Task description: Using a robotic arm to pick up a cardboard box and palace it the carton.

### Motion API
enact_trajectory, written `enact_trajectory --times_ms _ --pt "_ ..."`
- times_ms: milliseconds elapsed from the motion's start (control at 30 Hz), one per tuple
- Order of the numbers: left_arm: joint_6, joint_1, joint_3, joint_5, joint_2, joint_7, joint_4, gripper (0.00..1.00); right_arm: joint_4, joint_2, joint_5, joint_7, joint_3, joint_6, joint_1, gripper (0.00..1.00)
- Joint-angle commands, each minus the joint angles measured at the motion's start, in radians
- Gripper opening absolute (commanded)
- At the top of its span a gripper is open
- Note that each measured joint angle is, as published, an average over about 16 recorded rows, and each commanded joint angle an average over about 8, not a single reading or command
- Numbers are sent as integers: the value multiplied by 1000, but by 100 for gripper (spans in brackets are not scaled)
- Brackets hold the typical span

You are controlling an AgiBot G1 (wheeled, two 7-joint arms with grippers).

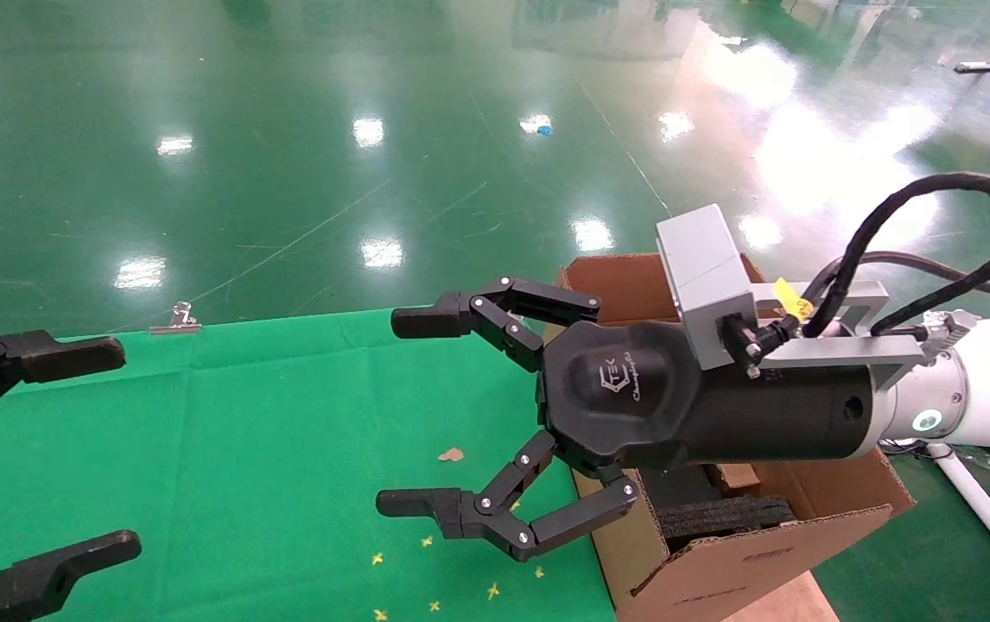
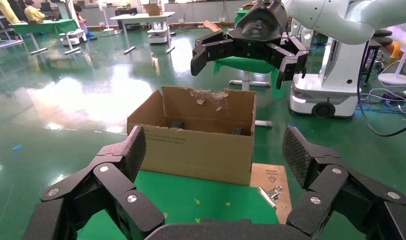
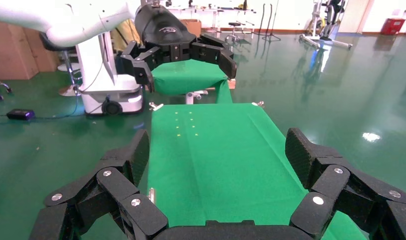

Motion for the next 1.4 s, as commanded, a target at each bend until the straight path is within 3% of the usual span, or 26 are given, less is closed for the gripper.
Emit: enact_trajectory --times_ms 33,1400 --pt "0 0 0 0 0 0 0 100 -1 0 -1 0 -1 0 1 100" --pt "0 0 0 0 0 0 0 100 -4 0 -3 1 -5 2 5 100"
